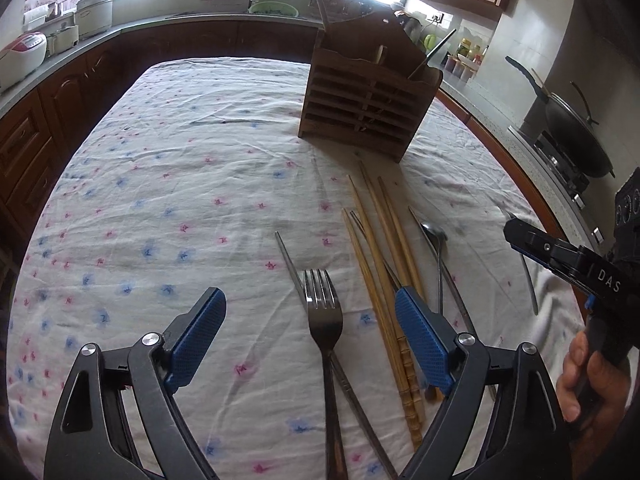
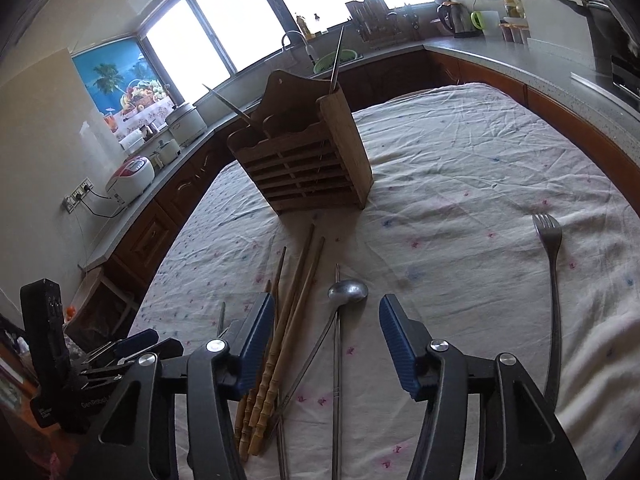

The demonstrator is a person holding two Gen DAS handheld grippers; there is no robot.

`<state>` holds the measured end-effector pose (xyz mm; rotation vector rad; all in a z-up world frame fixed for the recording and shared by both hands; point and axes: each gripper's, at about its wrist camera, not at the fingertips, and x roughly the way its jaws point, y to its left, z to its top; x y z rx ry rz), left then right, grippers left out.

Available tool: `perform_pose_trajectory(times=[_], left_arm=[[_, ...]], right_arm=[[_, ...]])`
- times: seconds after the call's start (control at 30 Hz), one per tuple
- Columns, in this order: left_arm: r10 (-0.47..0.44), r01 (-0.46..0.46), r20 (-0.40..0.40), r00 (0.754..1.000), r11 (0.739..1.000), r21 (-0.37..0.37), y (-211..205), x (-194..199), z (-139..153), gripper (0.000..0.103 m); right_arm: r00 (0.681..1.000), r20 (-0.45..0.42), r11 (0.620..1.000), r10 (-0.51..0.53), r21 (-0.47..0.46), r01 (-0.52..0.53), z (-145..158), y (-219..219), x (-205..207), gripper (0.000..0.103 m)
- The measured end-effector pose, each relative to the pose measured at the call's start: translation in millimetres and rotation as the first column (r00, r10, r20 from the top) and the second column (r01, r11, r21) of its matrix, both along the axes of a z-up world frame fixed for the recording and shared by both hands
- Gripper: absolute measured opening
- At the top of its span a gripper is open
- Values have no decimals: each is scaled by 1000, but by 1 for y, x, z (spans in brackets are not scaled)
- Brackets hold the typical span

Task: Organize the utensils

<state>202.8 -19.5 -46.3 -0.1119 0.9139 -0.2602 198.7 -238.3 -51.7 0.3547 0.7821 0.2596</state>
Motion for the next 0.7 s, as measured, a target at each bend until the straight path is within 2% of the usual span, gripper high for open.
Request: perform_pose_trajectory(times=[0.37,0.47,0.57,0.67,0.7], left_arm=[[-61,66,-79,995,996,55,-19,21,-24,77],[-65,72,-112,992,996,57,-20,27,-32,65],[-69,76,-107,992,995,64,-20,29,-32,57],[-72,80,-105,992,994,70,-19,31,-32,42],[-73,80,-104,992,994,68,-18,31,-32,36]], right_arm=[[988,-154,1000,22,0,-22,-33,14,46,53],[982,-186,1000,19,-14,-22,-41,16,57,53],[977,-213,999,22,-37,-31,-48,19,65,53],[978,-209,995,23,-88,-42,-47,26,69,43],[977,-211,993,21,-108,-45,-48,27,71,36]])
